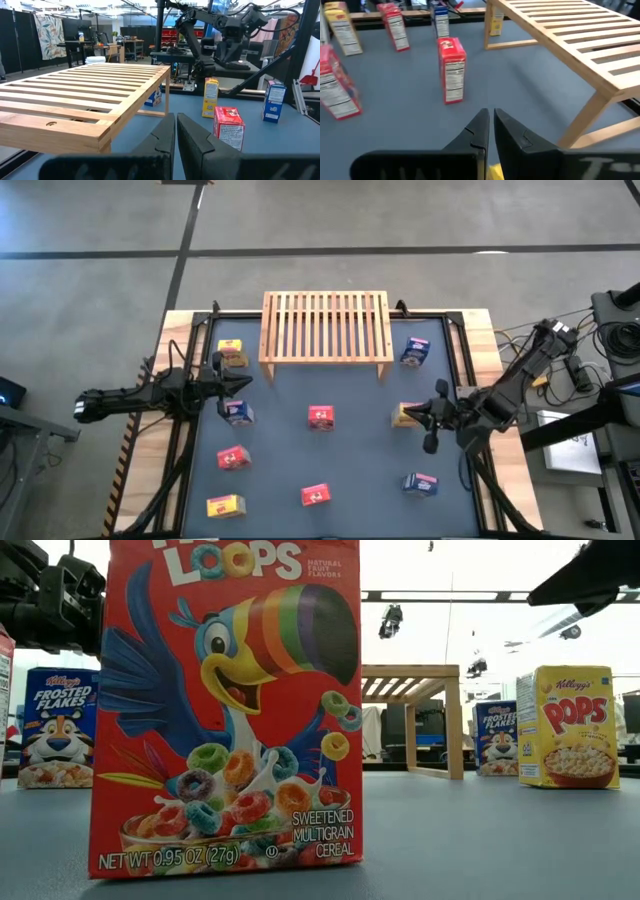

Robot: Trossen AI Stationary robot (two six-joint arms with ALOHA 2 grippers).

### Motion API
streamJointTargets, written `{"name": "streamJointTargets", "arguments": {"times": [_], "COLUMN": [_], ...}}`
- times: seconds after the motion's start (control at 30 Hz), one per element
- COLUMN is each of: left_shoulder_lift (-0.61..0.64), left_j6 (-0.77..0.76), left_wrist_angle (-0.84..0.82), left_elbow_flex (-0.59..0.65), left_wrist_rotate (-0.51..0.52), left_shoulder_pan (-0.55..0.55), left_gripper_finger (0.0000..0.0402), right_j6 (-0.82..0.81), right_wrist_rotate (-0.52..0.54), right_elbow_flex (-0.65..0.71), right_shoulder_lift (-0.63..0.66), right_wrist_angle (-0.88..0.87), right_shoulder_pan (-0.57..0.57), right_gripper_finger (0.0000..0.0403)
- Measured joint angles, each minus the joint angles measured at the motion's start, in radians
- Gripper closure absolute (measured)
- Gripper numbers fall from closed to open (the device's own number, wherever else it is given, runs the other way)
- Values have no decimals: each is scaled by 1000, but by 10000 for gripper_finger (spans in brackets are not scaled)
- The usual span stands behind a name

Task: Stack cereal on shelf
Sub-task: Put the right yellow cereal box on the shelf

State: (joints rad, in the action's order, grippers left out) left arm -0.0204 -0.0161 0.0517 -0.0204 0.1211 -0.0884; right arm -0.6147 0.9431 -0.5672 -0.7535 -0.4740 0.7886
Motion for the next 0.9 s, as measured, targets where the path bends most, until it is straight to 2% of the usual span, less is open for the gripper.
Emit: {"name": "streamJointTargets", "arguments": {"times": [0.43,0.57,0.9], "left_shoulder_lift": [0,0,0], "left_j6": [0,0,0], "left_wrist_angle": [0,0,0], "left_elbow_flex": [0,0,0], "left_wrist_rotate": [0,0,0], "left_shoulder_pan": [0,0,0], "left_gripper_finger": [400,400,400], "right_j6": [37,48,67], "right_wrist_rotate": [-3,-55,-93], "right_elbow_flex": [7,7,7], "right_shoulder_lift": [0,0,21], "right_wrist_angle": [-1,-9,-42], "right_shoulder_pan": [26,26,43], "right_gripper_finger": [385,385,378]}}
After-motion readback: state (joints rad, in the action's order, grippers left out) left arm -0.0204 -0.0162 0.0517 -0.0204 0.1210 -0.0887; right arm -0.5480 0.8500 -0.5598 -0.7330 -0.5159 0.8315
